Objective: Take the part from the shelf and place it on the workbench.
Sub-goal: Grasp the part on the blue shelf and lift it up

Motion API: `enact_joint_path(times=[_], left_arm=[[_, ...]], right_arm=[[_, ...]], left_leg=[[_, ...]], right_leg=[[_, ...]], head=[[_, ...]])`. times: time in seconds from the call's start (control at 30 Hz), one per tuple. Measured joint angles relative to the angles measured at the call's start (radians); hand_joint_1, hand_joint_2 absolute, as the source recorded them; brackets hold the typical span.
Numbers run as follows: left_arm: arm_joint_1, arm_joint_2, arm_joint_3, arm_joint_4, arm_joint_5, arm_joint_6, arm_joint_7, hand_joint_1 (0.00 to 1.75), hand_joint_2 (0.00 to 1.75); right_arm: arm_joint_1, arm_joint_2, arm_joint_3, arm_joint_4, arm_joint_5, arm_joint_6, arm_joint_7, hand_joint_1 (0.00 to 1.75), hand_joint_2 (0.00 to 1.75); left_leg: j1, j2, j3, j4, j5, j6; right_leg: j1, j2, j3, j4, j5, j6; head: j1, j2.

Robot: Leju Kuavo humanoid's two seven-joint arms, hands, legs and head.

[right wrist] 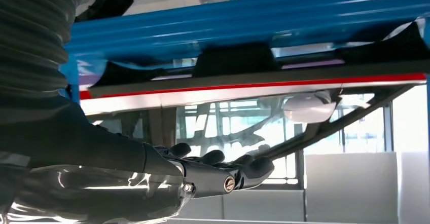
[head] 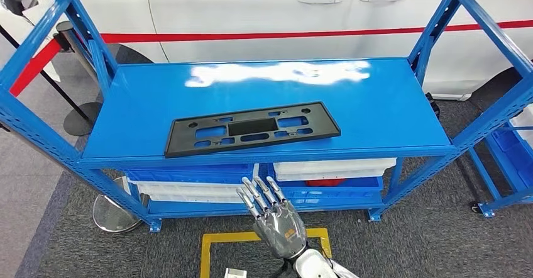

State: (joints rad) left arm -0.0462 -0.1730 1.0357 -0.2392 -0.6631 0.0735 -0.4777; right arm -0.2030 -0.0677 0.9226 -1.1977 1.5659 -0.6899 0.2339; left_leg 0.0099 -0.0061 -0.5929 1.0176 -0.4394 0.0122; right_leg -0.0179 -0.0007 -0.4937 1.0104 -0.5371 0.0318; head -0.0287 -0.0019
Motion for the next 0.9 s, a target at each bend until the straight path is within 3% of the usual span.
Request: enact_joint_path(times=[0.07,0.13,0.17,0.2,0.23,0.3,0.37,0.43,0.53,0.6,0.67,0.7,0.73,0.8,0.83,0.9], left_arm=[[0.000,0.001,0.003,0.000,-0.004,-0.010,0.002,0.00,0.00],[0.000,0.002,0.005,0.000,-0.006,-0.015,0.003,0.00,0.00],[0.000,0.002,0.006,0.000,-0.006,-0.016,0.004,0.00,0.00],[0.001,0.002,0.007,0.000,-0.006,-0.016,0.004,0.00,0.00],[0.001,0.002,0.008,0.000,-0.006,-0.016,0.004,0.00,0.00],[0.002,0.002,0.009,0.001,-0.006,-0.016,0.004,0.00,0.00],[0.001,0.001,0.009,0.002,-0.007,-0.016,0.004,0.00,0.00],[-0.001,0.001,0.009,0.003,-0.009,-0.015,0.004,0.00,0.00],[-0.002,0.003,0.010,0.003,-0.010,-0.015,0.004,0.00,0.00],[-0.003,0.004,0.011,0.003,-0.010,-0.015,0.004,0.00,0.00],[-0.002,0.005,0.014,0.003,-0.012,-0.014,0.006,0.00,0.00],[-0.001,0.005,0.017,0.003,-0.014,-0.014,0.006,0.00,0.00],[0.001,0.006,0.020,0.003,-0.016,-0.015,0.007,0.00,0.00],[0.002,0.008,0.024,0.003,-0.019,-0.015,0.008,0.00,0.00],[0.002,0.009,0.025,0.004,-0.021,-0.015,0.009,0.00,0.00],[0.001,0.010,0.027,0.004,-0.023,-0.016,0.010,0.00,0.00]], right_arm=[[-0.014,0.018,-0.007,0.031,0.002,-0.002,-0.011,0.00,1.75],[-0.020,0.028,-0.009,0.058,0.003,-0.003,-0.018,0.00,1.75],[-0.020,0.032,-0.010,0.069,0.003,-0.003,-0.020,0.00,1.75],[-0.020,0.035,-0.010,0.080,0.003,-0.003,-0.022,0.00,1.75],[-0.021,0.038,-0.011,0.088,0.003,-0.003,-0.025,0.00,1.75],[-0.021,0.044,-0.015,0.099,0.003,-0.004,-0.028,0.00,1.75],[-0.023,0.049,-0.020,0.105,0.003,-0.004,-0.028,0.00,1.75],[-0.024,0.053,-0.024,0.110,0.003,-0.005,-0.028,0.00,1.75],[-0.025,0.061,-0.032,0.113,0.003,-0.006,-0.028,0.00,1.75],[-0.025,0.067,-0.035,0.113,0.003,-0.007,-0.029,0.00,1.75],[-0.024,0.069,-0.038,0.113,0.003,-0.007,-0.029,0.00,1.75],[-0.023,0.070,-0.041,0.112,0.003,-0.007,-0.030,0.00,1.75],[-0.023,0.070,-0.043,0.111,0.003,-0.007,-0.029,0.00,1.75],[-0.022,0.072,-0.050,0.105,0.003,-0.007,-0.029,0.00,1.75],[-0.023,0.073,-0.053,0.102,0.003,-0.007,-0.029,0.00,1.75],[-0.023,0.074,-0.059,0.097,0.003,-0.008,-0.028,0.00,1.75]], left_leg=[[0.002,0.000,0.011,-0.009,-0.004,0.012],[-0.001,0.000,0.020,-0.010,-0.012,0.021],[-0.003,-0.001,0.025,-0.009,-0.016,0.023],[-0.005,-0.002,0.032,-0.009,-0.022,0.024],[-0.007,-0.004,0.042,-0.009,-0.028,0.024],[-0.011,-0.005,0.063,-0.010,-0.043,0.022],[-0.014,-0.007,0.073,-0.011,-0.054,0.014],[-0.014,-0.007,0.074,-0.014,-0.060,0.003],[-0.015,-0.002,0.071,0.010,-0.083,-0.012],[-0.011,-0.001,0.022,0.114,-0.130,-0.022],[-0.005,0.000,-0.059,0.248,-0.172,-0.030],[-0.002,0.000,-0.085,0.278,-0.167,-0.033],[0.000,0.000,-0.094,0.272,-0.142,-0.035],[0.004,0.001,-0.057,0.152,-0.047,-0.036],[0.003,0.002,-0.031,0.086,-0.014,-0.034],[0.000,0.002,-0.002,0.012,0.009,-0.024]], right_leg=[[-0.002,0.000,-0.043,0.085,-0.039,0.007],[-0.001,0.000,-0.133,0.230,-0.086,0.009],[-0.001,0.000,-0.172,0.282,-0.092,0.009],[-0.001,0.000,-0.195,0.297,-0.075,0.006],[0.001,0.000,-0.196,0.269,-0.036,0.002],[0.008,0.000,-0.155,0.139,0.062,-0.013],[0.017,0.000,-0.118,0.040,0.103,-0.028],[0.022,0.002,-0.112,0.016,0.098,-0.035],[0.011,0.003,-0.095,-0.003,0.094,-0.046],[0.007,-0.001,-0.079,-0.011,0.088,-0.054],[0.006,-0.002,-0.069,-0.011,0.079,-0.057],[0.006,-0.001,-0.064,-0.010,0.074,-0.056],[0.006,0.000,-0.057,-0.010,0.069,-0.055],[0.005,0.003,-0.039,-0.008,0.055,-0.049],[0.006,0.004,-0.033,-0.006,0.048,-0.044],[0.009,0.005,-0.030,-0.003,0.039,-0.032]], head=[[0.003,0.000],[0.004,0.000],[0.004,0.000],[0.004,0.000],[0.004,0.000],[0.004,0.000],[0.001,0.000],[0.000,0.000],[-0.001,0.000],[-0.003,0.000],[-0.003,0.000],[-0.003,0.000],[-0.003,0.000],[-0.004,0.000],[-0.004,0.000],[-0.003,0.000]])
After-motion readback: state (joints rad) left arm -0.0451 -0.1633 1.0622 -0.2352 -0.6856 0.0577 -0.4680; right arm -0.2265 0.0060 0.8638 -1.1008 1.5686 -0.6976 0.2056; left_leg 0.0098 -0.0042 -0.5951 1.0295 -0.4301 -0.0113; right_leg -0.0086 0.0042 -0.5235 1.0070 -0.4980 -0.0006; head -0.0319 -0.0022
